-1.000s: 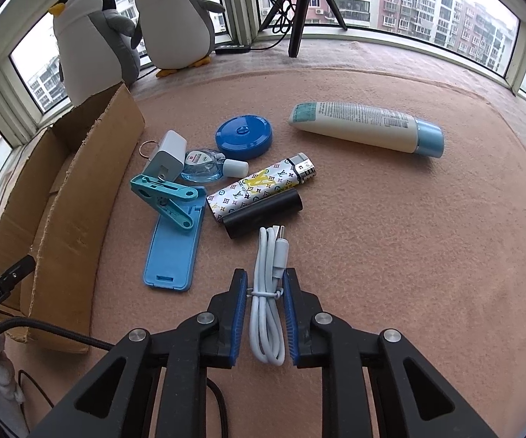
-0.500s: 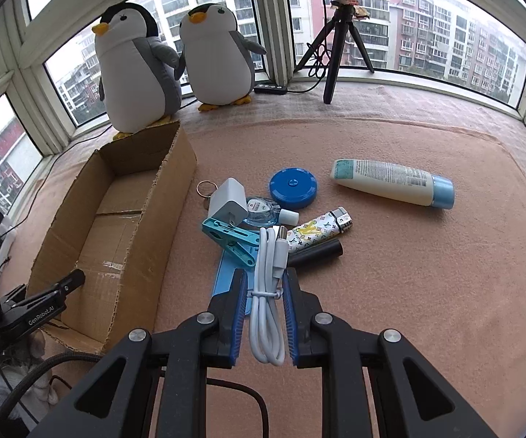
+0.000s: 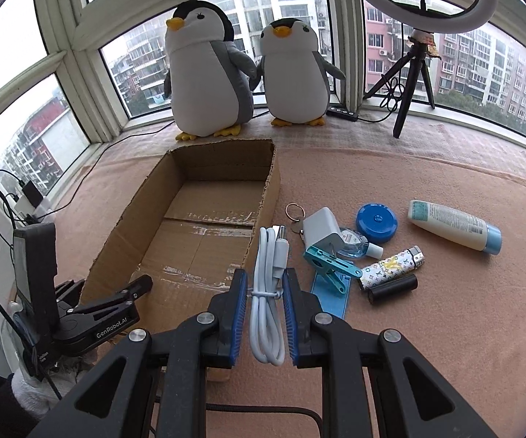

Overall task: Organize rigid objects
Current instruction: 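Carry the cable into the cardboard box and open the right gripper, then move the right tool to the black cylinder and grasp it, then carry the black cylinder into the box and release it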

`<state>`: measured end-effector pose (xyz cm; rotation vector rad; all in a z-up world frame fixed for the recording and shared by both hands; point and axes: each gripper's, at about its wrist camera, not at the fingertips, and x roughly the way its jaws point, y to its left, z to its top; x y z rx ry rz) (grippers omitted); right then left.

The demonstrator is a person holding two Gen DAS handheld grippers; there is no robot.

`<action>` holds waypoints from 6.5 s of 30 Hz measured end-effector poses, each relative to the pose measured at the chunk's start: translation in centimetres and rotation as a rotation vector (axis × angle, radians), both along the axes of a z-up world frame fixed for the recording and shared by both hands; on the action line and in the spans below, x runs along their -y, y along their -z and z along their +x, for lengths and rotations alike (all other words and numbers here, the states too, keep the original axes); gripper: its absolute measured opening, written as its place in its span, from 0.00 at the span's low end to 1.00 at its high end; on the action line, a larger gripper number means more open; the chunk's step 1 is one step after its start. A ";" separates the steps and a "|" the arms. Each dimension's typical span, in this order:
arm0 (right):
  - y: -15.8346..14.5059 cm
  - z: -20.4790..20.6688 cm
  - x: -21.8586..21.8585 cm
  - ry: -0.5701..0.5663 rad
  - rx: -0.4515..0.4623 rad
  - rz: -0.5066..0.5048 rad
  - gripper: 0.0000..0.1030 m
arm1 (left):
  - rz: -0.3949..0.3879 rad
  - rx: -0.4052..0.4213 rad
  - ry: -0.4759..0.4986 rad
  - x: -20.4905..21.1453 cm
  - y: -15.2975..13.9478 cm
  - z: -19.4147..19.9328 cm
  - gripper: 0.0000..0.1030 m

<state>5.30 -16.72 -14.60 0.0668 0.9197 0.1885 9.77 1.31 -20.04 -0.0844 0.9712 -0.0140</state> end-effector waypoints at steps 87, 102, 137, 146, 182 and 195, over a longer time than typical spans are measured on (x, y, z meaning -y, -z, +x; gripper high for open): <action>5.9 2.2 10.4 0.048 -0.104 -0.115 0.65 | 0.016 0.007 0.006 0.2 -0.1 0.0 0.63; 8.0 3.8 10.9 0.011 -0.156 -0.105 0.65 | 0.016 0.008 0.006 0.2 -0.1 0.1 0.63; 3.3 2.2 8.1 -0.022 -0.082 -0.044 0.47 | 0.018 0.008 0.007 0.3 -0.1 0.1 0.63; -0.7 2.0 3.2 -0.125 0.009 0.000 0.47 | 0.017 0.008 0.006 0.2 -0.1 0.1 0.63; 1.1 4.4 -4.7 -0.250 -0.018 0.037 0.53 | 0.016 0.009 0.007 0.2 -0.1 0.0 0.63; 0.7 4.1 -3.6 -0.221 -0.011 0.044 0.57 | 0.016 0.010 0.007 0.3 -0.1 0.0 0.63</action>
